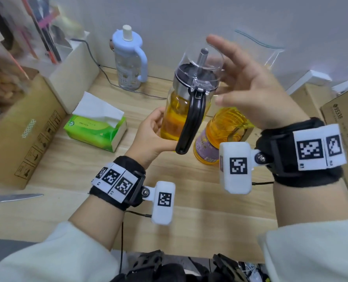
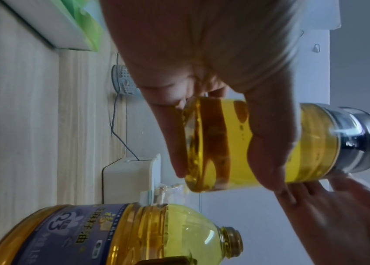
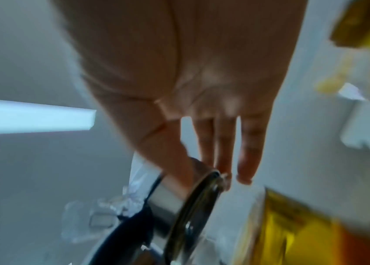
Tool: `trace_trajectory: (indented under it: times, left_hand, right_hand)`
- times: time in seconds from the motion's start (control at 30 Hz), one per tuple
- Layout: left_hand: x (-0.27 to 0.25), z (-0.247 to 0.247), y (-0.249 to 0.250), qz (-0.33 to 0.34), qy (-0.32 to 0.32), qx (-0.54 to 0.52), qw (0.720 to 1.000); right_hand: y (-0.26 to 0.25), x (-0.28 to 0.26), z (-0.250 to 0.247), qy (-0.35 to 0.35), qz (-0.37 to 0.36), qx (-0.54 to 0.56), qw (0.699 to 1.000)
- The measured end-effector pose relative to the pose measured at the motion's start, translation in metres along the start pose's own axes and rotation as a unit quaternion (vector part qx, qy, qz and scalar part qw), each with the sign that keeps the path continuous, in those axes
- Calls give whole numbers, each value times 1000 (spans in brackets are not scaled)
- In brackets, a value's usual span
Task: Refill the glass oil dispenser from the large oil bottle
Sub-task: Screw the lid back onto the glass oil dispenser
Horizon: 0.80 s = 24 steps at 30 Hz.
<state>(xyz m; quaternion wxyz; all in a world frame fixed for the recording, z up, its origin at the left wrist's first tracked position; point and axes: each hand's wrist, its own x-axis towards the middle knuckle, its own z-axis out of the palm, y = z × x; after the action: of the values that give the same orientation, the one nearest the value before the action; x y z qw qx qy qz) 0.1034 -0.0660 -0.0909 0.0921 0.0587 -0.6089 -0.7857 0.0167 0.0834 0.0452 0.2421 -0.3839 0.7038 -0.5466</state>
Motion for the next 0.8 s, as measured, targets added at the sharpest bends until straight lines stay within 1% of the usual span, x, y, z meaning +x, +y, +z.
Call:
trace_trajectory:
  times: [0.03,0.07,0.23,0.33,0.43,0.47,0.5,0.63,0.73,0.8]
  left_hand:
    - [0,1,1,3,-2,-1,1000]
    - [1,2,2,5,-4,-3,1000]
    - [-3,7,8,13,-10,-3,1000]
    - [-5,11,10,15,-14,-2,1000]
    - [-5,11,10,13,-13,-4,1000]
    - [-5,10,10,13,-12,-6,1000]
    - [-4,10,10,15,-10,-7,1000]
    - [-2,12,9,26,-1,-8,1000]
    - [-2,13,8,24,-3,-16,1000]
    - [-1,12,8,26,0,-15,1000]
  right_hand:
    - [4,0,1,-27,-5,16,999]
    - [8,-1,3,-36,-6,26,999]
    - [9,0,7,48,-3,13,999]
    - [7,2,14,44,-9,24,999]
    - [9,-1,14,26,-5,86,996]
    - [9,-2,13,29,-5,97,995]
    - [8,-3,12,38,-5,94,995]
    - [5,-1,18,80,-25,23,996]
    - [6,-4,18,57,-25,60,996]
    - [8,-8,14,59,-19,76,995]
